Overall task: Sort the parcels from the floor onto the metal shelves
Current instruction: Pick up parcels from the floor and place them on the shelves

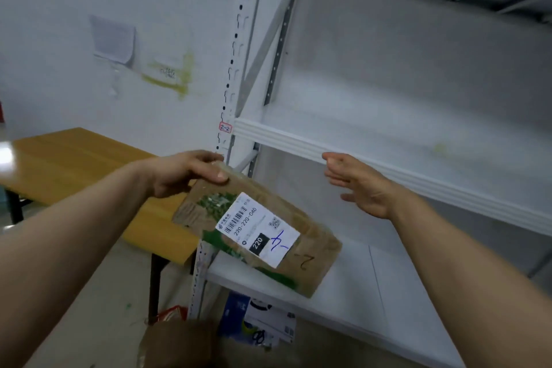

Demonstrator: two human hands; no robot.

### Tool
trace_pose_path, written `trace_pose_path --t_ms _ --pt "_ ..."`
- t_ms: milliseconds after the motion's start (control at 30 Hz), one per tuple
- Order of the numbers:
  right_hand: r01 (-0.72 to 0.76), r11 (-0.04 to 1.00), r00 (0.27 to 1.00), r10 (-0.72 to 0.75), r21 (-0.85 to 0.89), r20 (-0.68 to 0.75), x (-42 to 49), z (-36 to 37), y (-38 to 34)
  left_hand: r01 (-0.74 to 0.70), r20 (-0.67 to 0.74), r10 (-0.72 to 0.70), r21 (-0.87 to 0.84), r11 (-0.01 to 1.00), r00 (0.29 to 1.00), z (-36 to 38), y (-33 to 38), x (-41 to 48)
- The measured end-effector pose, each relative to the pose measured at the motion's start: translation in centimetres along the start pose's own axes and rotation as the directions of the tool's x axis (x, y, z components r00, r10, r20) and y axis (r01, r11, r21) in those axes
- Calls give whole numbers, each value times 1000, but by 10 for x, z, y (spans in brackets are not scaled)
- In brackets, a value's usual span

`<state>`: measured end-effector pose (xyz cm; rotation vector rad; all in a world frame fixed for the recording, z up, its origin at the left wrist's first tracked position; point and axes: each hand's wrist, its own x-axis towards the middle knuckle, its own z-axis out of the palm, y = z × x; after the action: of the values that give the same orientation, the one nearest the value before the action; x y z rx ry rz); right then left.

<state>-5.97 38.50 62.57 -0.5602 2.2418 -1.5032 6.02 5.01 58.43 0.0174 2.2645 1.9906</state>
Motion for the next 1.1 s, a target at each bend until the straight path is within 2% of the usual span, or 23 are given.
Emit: trace_pose_path --t_ms 67,167,300,400,500,567,633,700,733,767,833,900,1000,1100 --pt "5 992 996 6 -125 92 -7 12 -17 -39 117 18 178 983 993 9 36 5" --pt "65 973 979 -19 -224 202 -8 33 -34 -112 260 11 374 921 966 29 83 13" --pt "194 964 949 -139 -179 282 -8 54 -45 -219 403 -2 501 838 915 50 125 20" --pt "221 959 968 -194 -176 160 -10 50 -46 -242 308 79 539 807 948 57 138 21" --pt "227 962 973 -228 -151 11 -15 38 -50 -339 126 334 602 723 934 65 139 19" --pt "243 967 957 -252 -73 -147 -21 23 -55 -394 4 468 547 739 884 67 134 20" --pt "303 950 906 -262 78 -334 -27 5 -63 -410 -185 554 497 765 812 63 124 22" --pt "411 871 823 -227 270 -521 -33 -14 -73 -376 -410 544 422 825 732 57 113 27" --pt "469 809 781 -193 355 -593 -36 -22 -78 -357 -475 485 336 871 734 56 109 30" --pt "522 740 745 -154 423 -649 -38 -29 -82 -340 -480 406 221 914 778 55 106 32" --pt "611 609 688 -92 506 -720 -43 -38 -90 -299 -346 275 -15 954 897 60 104 37" --pt "667 518 661 -79 536 -747 -46 -43 -98 -291 -193 253 -201 935 948 71 110 41" --pt "720 463 630 -121 517 -767 -48 -50 -109 -380 -91 370 -301 875 924 95 135 49" --pt "771 429 585 -187 470 -789 -51 -66 -123 -524 -151 502 -244 816 852 116 171 60"
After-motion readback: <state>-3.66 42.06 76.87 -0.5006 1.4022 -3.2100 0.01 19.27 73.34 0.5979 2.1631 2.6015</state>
